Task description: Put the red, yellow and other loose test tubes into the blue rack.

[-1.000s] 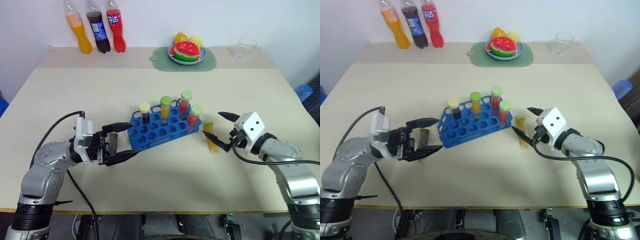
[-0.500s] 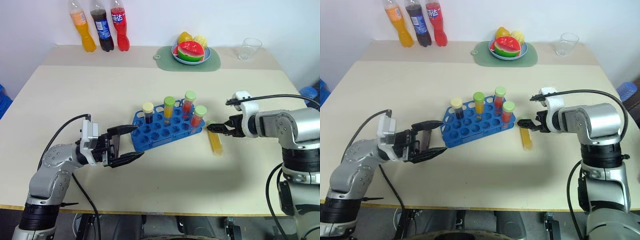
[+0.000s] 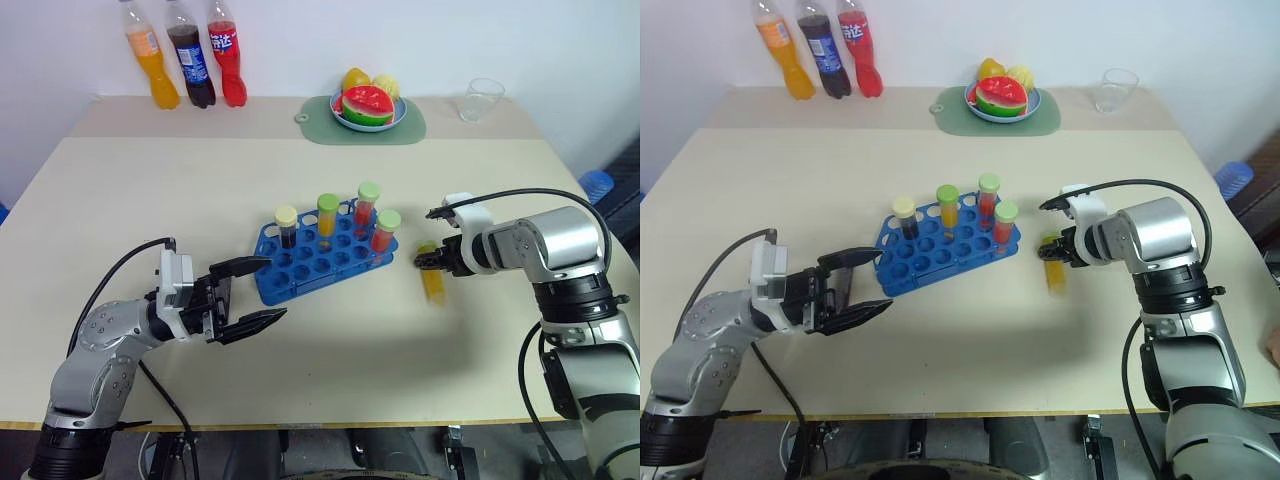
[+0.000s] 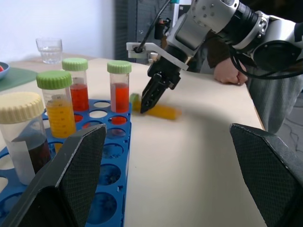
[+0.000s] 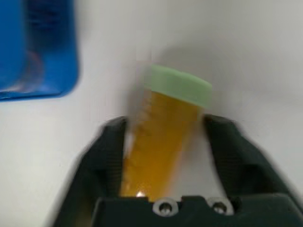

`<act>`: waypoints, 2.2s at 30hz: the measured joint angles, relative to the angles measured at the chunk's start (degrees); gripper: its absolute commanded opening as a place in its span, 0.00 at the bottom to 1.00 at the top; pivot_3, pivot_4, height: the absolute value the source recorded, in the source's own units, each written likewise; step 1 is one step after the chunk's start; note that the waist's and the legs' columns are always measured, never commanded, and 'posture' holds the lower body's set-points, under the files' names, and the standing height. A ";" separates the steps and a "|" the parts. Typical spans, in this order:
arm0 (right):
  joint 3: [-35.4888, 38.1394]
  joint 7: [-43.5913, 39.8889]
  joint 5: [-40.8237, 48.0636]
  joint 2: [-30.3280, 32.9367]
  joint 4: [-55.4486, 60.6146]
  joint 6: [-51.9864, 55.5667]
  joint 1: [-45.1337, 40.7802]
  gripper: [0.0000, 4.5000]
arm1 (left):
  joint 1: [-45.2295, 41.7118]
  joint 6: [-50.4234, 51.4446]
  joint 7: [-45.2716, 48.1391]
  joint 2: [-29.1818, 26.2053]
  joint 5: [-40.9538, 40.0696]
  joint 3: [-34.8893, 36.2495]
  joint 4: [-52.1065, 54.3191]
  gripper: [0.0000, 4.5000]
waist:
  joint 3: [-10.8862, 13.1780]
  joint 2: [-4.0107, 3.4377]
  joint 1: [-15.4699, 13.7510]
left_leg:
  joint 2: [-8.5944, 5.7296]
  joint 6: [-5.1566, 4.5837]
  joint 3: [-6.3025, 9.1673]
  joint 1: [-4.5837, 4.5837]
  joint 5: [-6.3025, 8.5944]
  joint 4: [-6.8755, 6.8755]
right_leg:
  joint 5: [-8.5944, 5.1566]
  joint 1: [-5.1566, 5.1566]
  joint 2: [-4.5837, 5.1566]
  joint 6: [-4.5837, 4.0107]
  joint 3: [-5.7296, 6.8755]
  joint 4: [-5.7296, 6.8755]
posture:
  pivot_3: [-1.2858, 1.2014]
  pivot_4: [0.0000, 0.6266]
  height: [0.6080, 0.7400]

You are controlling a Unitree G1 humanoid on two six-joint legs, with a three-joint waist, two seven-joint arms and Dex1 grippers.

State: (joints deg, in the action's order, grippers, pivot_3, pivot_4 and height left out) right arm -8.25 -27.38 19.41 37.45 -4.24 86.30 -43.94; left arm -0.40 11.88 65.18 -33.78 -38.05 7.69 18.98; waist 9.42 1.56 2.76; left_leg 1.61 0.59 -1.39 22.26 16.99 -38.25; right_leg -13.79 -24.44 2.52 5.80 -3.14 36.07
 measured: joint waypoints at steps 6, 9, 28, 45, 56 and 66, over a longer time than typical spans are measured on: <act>-7.01 -5.49 -2.15 7.15 8.90 -13.57 6.83 0.18 | 0.23 0.06 -0.30 -0.09 -0.11 0.20 0.60 0.96 | -0.04 0.06 -0.35 | 0.02 0.00 0.03 0.01 0.00 0.02 | 0.00 0.00 0.02 0.00 0.02 -0.02 | 0.52 0.24 1.00; -4.74 -9.56 -2.43 9.88 13.39 -24.83 14.60 0.18 | 0.09 0.06 -0.33 -0.13 -0.13 0.24 0.73 0.96 | -0.12 0.19 -0.69 | 0.00 0.00 0.02 0.04 0.00 0.00 | -0.01 0.04 0.06 0.00 0.02 -0.07 | 0.52 0.24 1.00; 10.25 -24.77 13.48 -12.87 23.54 -65.44 25.94 0.18 | -5.76 0.57 3.52 -0.22 -0.52 0.02 -5.75 0.96 | -0.02 0.03 -1.87 | 0.04 -0.01 0.03 -0.01 0.01 -0.01 | 0.00 0.02 -0.07 0.00 0.02 0.02 | 0.52 0.24 1.00; 3.09 -18.83 -0.49 -26.32 1.21 -89.65 23.16 0.18 | -1.23 0.42 5.41 -3.20 -1.23 3.96 -7.04 0.96 | 0.07 -0.12 -1.70 | 0.03 0.01 -0.01 0.03 0.00 0.02 | -0.02 -0.05 0.05 -0.05 0.04 0.06 | 0.52 0.24 1.00; 3.26 -18.43 -0.97 -30.12 -6.54 -97.77 22.59 0.18 | 0.84 1.34 4.14 -3.42 -1.42 4.98 -5.10 0.96 | 0.07 -0.12 -1.44 | 0.05 0.02 -0.02 -0.04 0.00 0.02 | 0.00 -0.04 0.03 -0.05 0.04 0.09 | 0.52 0.24 1.00; 3.15 -20.62 -1.54 -31.52 -11.98 -104.17 24.47 0.50 | 1.75 1.93 3.16 -3.42 -2.17 5.42 -4.72 0.96 | 0.07 -0.13 -0.28 | 0.16 0.03 -0.01 -0.09 -0.01 0.05 | 0.01 -0.01 0.01 -0.08 0.04 0.13 | 0.52 0.24 1.00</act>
State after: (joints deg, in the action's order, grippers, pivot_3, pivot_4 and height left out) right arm -5.10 -47.99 17.86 5.93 -16.22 -17.87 -19.47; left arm 1.34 13.80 68.34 -37.20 -40.23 13.11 14.26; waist 9.49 1.43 2.48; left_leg 1.77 0.62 -1.40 22.17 16.98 -38.21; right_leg -13.78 -24.45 2.53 5.72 -3.10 36.20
